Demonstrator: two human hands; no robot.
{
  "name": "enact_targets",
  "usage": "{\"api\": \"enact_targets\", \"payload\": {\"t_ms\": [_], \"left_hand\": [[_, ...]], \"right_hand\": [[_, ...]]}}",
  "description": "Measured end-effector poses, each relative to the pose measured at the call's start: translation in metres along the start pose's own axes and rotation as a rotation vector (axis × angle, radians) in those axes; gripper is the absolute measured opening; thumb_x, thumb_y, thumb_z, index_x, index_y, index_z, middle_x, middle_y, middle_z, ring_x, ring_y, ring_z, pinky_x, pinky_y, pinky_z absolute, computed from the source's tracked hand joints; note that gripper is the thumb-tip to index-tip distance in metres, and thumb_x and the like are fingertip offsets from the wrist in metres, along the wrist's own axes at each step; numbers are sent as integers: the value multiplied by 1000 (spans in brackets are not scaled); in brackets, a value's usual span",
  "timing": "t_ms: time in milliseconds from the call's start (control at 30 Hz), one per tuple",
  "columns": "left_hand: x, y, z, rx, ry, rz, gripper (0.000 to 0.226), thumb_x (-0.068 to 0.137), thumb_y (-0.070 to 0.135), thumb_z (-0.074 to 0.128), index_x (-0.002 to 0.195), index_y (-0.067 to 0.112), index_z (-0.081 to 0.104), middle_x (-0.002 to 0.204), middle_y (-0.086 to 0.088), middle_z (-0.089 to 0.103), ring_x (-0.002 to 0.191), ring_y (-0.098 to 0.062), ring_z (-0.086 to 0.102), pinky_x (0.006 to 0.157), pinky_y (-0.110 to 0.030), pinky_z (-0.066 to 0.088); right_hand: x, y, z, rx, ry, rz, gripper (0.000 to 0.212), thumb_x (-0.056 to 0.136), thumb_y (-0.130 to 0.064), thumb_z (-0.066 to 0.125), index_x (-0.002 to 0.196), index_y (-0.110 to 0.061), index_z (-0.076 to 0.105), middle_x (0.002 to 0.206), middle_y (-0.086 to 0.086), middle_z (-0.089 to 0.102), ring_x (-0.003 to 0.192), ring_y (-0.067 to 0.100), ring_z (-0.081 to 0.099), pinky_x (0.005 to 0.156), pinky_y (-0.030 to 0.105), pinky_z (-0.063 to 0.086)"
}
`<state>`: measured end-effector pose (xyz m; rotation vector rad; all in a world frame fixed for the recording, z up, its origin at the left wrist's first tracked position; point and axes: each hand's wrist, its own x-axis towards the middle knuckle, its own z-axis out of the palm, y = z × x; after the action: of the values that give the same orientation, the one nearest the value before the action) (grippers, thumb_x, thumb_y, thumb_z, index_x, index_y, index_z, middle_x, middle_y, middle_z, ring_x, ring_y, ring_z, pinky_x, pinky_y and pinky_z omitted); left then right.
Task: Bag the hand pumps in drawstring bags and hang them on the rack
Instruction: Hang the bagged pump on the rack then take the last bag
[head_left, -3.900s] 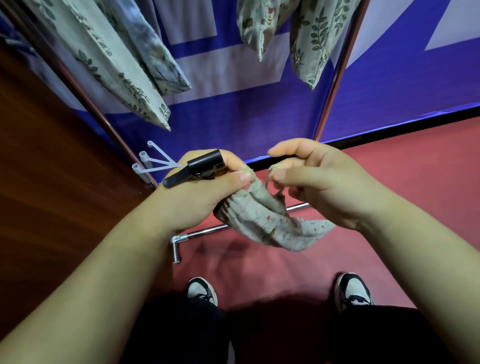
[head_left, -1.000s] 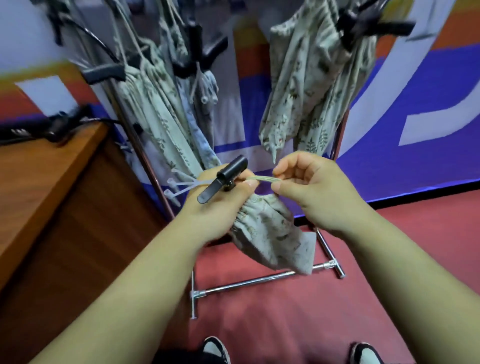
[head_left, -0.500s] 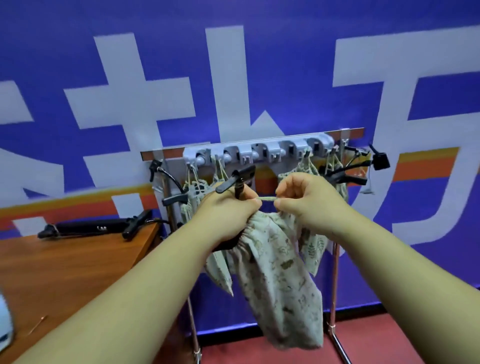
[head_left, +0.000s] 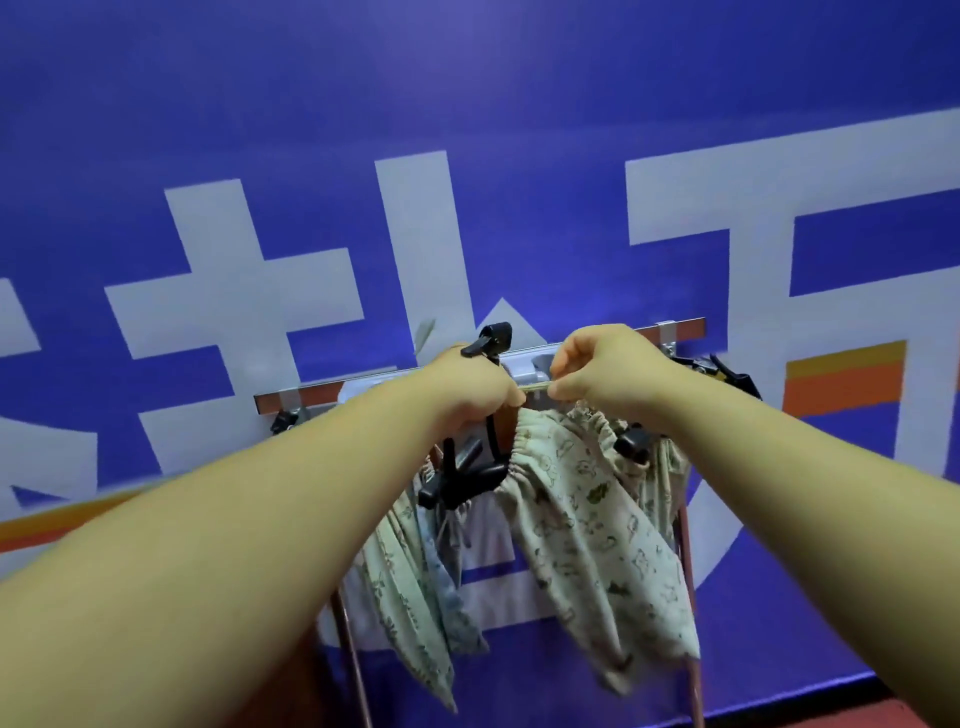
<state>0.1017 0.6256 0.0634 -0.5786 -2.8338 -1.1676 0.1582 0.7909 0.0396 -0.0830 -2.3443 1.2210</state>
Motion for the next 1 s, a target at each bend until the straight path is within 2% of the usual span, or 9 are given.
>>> {"api": "enact_targets", "payload": {"t_ms": [100, 233, 367, 433, 533, 633, 800, 933, 1000], "left_hand": [[23, 5, 4, 77, 25, -30, 19, 83, 19, 72, 98, 8, 69, 86, -8, 71, 63, -21, 64, 53, -24, 48], [49, 11, 11, 202, 13, -33, 27, 82, 19, 74, 105, 7, 66, 99, -15, 74, 82, -28, 72, 82, -40, 62], [69, 15, 15, 300, 6, -20, 28, 87, 19, 68, 109, 1, 65, 98, -17, 74, 71, -30, 65, 77, -40, 60], [79, 15, 17, 300, -8, -2, 24, 91, 18, 66, 106, -1, 67, 98, -17, 71, 78, -33, 68, 77, -41, 59], [92, 11, 22, 297, -2, 11, 20, 94, 17, 65, 106, 1, 68, 104, -19, 73, 94, -36, 74, 84, -47, 62], [98, 7, 29, 368, 16, -15, 10, 90, 13, 67, 93, 5, 64, 98, -16, 71, 94, -34, 73, 89, -45, 60], [100, 1, 31, 467, -27, -10, 24, 88, 24, 73, 102, 5, 68, 93, -10, 64, 95, -33, 70, 90, -41, 60], [98, -6, 33, 426, 16, -21, 29, 80, 26, 79, 77, 12, 53, 75, -6, 52, 72, -26, 53, 63, -33, 48], [96, -8, 34, 408, 35, -14, 32, 77, 25, 81, 76, 13, 51, 74, -6, 51, 71, -25, 51, 61, -31, 43]], "right_hand": [[22, 7, 7, -17, 5, 51, 13, 68, -13, 78, 77, -18, 71, 70, 4, 76, 76, 26, 75, 75, 41, 62], [45, 15, 16, -68, 0, 114, 13, 71, -10, 75, 81, -17, 73, 79, 5, 77, 76, 16, 68, 64, 26, 53], [64, 21, 17, -89, -16, 126, 15, 72, -10, 79, 82, -18, 71, 79, 5, 76, 69, 20, 64, 65, 28, 49], [72, 25, 18, -122, -12, 108, 14, 74, -13, 81, 82, -18, 71, 73, 0, 73, 70, 17, 65, 64, 28, 50], [82, 33, 21, -194, 4, 85, 20, 70, -2, 78, 78, -19, 71, 66, -5, 69, 63, 18, 63, 59, 29, 51], [89, 40, 27, -332, 18, 40, 25, 72, 4, 70, 71, -21, 66, 62, -10, 62, 63, 19, 60, 57, 31, 51], [88, 51, 33, -432, 33, -58, 25, 79, 0, 65, 70, -24, 62, 71, -10, 62, 67, 17, 61, 55, 27, 50], [81, 53, 35, -472, -20, -52, 20, 82, -4, 69, 75, -22, 66, 84, -3, 70, 80, 20, 65, 69, 33, 56], [78, 56, 36, -439, -33, -31, 20, 83, -9, 72, 74, -24, 64, 87, -2, 71, 81, 21, 65, 70, 32, 55]]}}
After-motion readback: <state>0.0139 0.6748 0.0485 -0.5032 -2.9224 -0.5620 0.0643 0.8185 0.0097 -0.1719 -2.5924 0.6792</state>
